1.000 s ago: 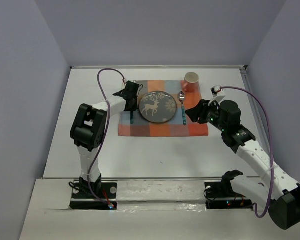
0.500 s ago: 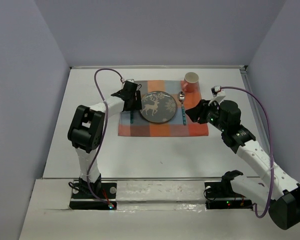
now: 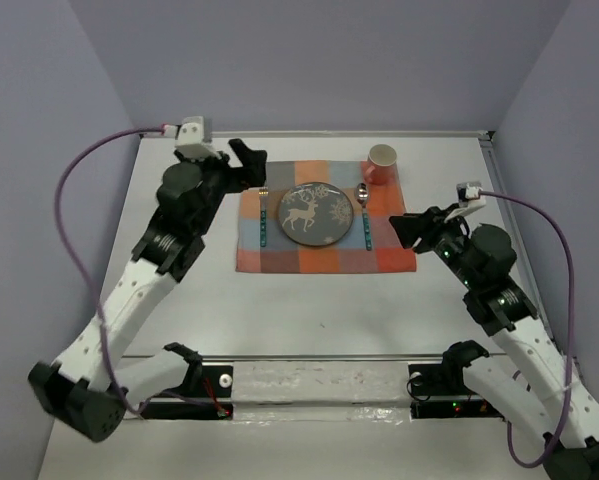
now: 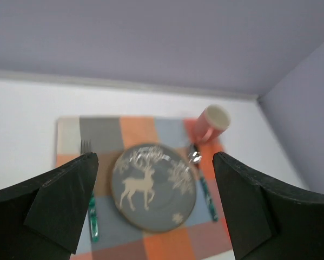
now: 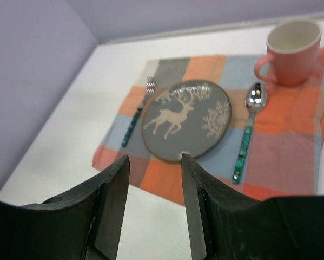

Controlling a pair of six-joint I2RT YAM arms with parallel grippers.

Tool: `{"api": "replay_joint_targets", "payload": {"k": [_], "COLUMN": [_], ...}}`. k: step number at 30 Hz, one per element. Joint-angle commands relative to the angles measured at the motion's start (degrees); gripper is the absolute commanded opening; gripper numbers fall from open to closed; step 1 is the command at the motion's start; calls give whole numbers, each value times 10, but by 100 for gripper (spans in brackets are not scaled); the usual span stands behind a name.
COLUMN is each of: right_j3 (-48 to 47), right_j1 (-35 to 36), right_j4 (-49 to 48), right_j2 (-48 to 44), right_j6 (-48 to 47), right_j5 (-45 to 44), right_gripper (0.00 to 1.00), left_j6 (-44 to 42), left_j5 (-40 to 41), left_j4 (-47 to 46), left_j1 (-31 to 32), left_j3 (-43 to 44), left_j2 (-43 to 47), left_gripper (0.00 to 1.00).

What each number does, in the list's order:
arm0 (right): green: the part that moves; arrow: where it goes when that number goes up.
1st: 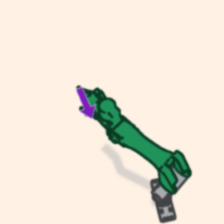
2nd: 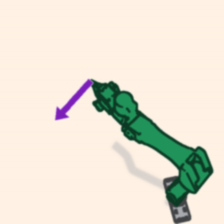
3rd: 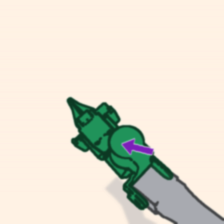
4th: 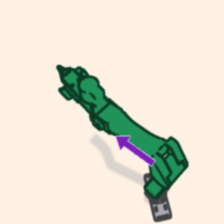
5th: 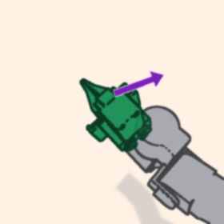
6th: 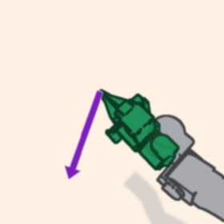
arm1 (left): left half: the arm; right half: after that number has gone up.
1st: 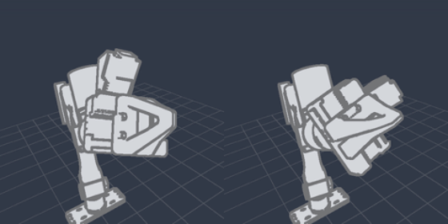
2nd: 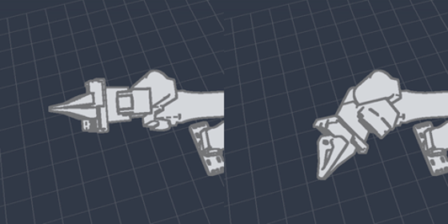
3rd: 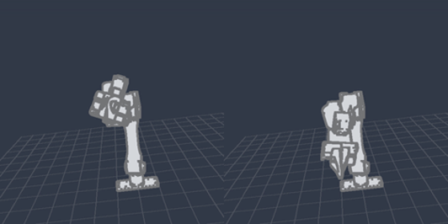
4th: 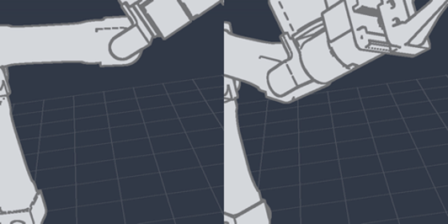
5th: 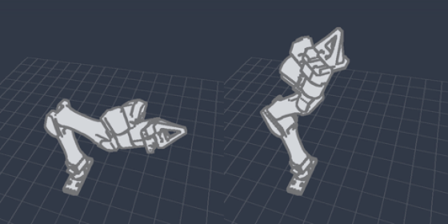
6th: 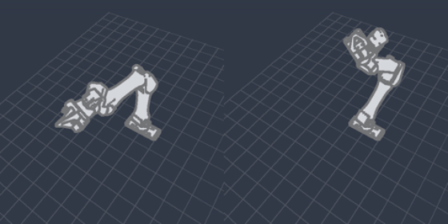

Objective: Set the dinner table for one person

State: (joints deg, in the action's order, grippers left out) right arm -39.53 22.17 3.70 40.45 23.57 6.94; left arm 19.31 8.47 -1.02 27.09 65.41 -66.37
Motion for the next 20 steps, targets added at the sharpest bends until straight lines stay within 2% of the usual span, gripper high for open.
{"api": "replay_joint_targets", "payload": {"k": [1, 4, 5, 6, 12, 20], "right_j3": [-26, -39, -40, -42, -58, -71], "right_j1": [-1, -1, -1, -1, -1, -1], "right_j4": [-30, -31, -31, -31, -12, -30], "right_j2": [-80, -117, -126, -138, -145, -138], "right_j6": [-2, -3, -3, -6, -43, -41], "right_j5": [-18, -37, -47, -67, -151, -167], "right_gripper": [50, 55, 60, 99, 100, 100], "left_j6": [-33, -52, -56, -59, -93, -96], "left_j5": [37, 37, 26, 19, -38, -64], "left_j4": [-89, -99, -99, -100, -65, -85], "left_j1": [-1, 0, -1, -1, 0, -1], "left_j3": [-60, -83, -95, -102, -118, -163], "left_j2": [138, 215, 245, 258, 299, 312], "left_gripper": [99, 99, 99, 99, 99, 99]}}
